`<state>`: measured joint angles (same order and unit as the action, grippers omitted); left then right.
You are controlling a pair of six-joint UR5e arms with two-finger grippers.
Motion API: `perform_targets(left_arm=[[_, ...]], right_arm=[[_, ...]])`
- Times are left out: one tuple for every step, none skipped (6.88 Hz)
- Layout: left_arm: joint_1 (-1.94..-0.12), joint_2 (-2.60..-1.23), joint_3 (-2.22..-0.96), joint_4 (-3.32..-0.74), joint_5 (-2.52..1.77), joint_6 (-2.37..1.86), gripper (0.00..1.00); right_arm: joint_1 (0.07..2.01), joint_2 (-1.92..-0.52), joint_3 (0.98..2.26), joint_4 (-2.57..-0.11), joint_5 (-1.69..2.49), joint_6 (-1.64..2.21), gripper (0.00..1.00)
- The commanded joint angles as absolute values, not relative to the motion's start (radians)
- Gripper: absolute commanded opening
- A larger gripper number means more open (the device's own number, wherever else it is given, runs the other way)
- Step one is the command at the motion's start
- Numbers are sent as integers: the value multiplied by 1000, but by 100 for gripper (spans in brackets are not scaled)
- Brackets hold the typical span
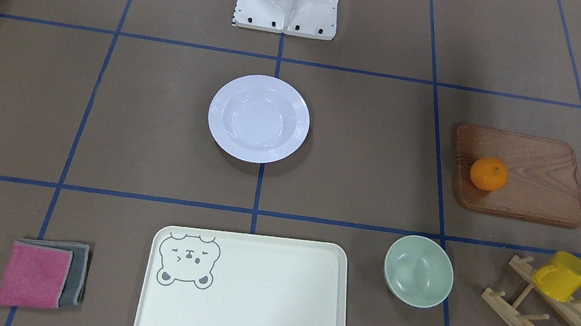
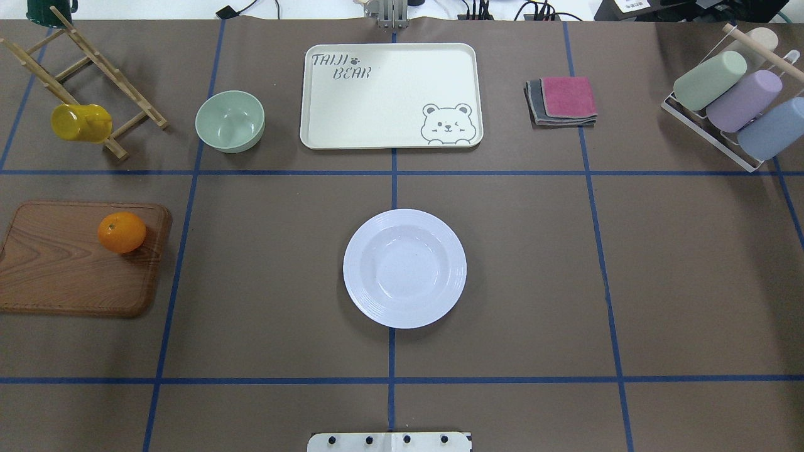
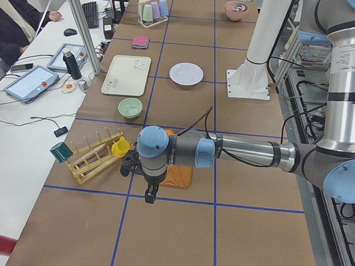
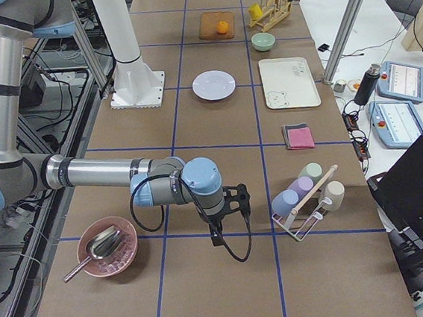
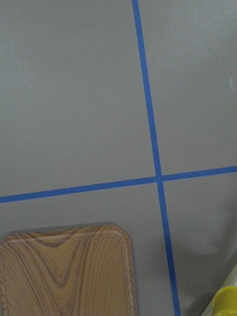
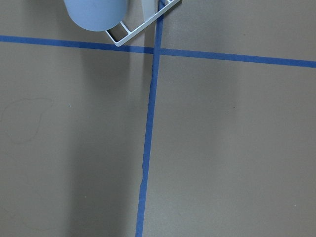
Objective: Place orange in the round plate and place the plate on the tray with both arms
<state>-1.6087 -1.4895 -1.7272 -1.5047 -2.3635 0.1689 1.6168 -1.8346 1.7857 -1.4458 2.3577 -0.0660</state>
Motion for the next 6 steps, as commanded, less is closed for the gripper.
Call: perform_targets(left_arm=[[-1594, -1489, -1746, -1505, -2365, 170, 99], [-1594, -1489, -1747, -1506, -2367, 172, 99], [-1591, -1489, -1755, -1508, -2368, 172, 99], [-1559, -1499, -1793, -1508, -2368, 169, 99], [-1551, -1517, -1828, -1515, -2368, 164, 99], [-1507, -1573, -1827, -1619, -2368, 170, 99]], right_arm=[[1615, -1835, 1790, -1447, 2359, -66, 100], [1617, -1835, 1790, -1445, 2359, -66, 100], [1615, -1832, 1798, -1445, 2359, -61, 100], [1615, -1825, 1824, -1445, 2359, -52, 100], [1614, -1824, 1850, -1445, 2362, -48, 100], [1614, -1824, 1850, -1369, 2403, -46, 100]])
